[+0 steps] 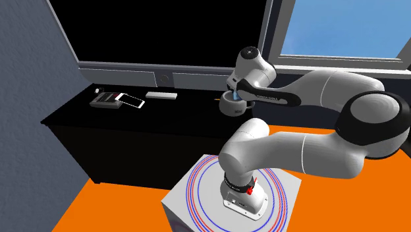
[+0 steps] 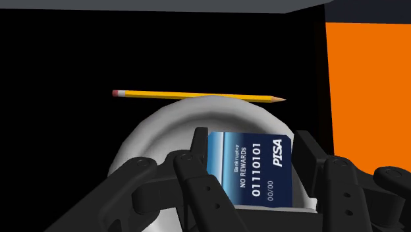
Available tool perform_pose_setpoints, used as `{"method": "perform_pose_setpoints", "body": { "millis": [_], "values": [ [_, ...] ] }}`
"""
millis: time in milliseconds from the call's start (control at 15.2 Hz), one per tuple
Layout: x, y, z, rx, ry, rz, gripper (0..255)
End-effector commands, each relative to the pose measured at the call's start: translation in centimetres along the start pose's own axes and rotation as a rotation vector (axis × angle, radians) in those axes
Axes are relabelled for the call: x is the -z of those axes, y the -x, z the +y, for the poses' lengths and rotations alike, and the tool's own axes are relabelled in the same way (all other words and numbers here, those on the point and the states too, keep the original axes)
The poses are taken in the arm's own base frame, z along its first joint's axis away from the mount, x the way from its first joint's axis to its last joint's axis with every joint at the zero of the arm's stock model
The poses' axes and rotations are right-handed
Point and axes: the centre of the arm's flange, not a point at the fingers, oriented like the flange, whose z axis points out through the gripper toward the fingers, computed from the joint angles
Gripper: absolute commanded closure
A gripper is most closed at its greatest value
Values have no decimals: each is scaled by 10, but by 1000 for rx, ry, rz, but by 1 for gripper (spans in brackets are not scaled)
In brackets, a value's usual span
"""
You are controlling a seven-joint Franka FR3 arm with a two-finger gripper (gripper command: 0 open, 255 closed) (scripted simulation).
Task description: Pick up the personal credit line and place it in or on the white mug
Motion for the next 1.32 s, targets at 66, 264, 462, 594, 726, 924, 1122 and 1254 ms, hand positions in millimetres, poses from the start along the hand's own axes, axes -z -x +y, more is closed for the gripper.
{"method": "perform_pose_setpoints", "body": {
  "millis": [66,264,462,594,726,924,1122,1254],
  "values": [
    [0,0,0,0,0,0,255],
    [0,0,0,0,0,0,0],
    [0,0,0,0,0,0,0],
    [26,0,0,0,0,0,0],
    [50,0,0,0,0,0,0],
    [50,0,0,0,0,0,0],
    [50,0,0,0,0,0,0],
    [50,0,0,0,0,0,0]
  ]
}}
